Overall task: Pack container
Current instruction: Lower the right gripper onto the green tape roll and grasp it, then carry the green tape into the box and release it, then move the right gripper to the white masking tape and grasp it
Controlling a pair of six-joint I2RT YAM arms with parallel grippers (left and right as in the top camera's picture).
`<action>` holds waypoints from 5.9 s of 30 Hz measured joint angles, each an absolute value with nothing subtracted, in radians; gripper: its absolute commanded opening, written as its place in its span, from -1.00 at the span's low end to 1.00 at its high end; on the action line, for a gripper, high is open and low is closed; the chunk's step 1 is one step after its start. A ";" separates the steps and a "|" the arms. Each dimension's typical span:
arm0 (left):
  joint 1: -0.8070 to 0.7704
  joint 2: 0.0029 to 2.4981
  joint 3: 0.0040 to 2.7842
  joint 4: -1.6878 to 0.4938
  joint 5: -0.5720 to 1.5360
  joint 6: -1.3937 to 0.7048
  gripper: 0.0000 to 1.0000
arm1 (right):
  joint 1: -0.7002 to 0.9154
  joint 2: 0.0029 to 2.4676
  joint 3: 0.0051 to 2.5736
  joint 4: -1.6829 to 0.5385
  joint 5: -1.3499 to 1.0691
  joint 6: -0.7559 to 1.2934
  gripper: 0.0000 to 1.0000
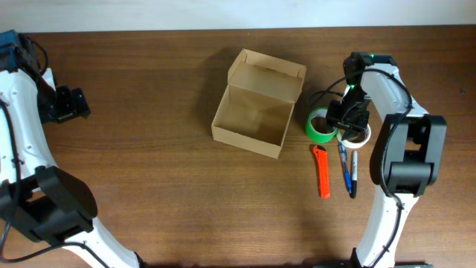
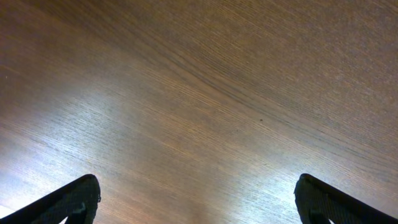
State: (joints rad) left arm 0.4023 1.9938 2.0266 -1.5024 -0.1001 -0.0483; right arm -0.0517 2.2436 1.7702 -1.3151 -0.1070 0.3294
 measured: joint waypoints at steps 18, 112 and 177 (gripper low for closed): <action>0.402 1.994 2.027 -1.498 -0.100 -0.048 0.99 | -0.052 2.241 1.771 -1.304 -0.110 0.307 -0.93; 0.402 1.994 2.027 -1.494 -0.100 -0.048 1.00 | 0.472 2.484 2.354 -1.315 0.022 0.076 -0.93; 0.402 1.994 2.027 -1.494 -0.100 -0.048 1.00 | -0.196 1.618 1.481 -1.273 0.094 0.149 0.23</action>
State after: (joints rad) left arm 0.4023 1.9938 2.0266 -1.4940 -0.0998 -0.0483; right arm -0.1959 1.6180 1.4815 -1.2728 0.0937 0.1493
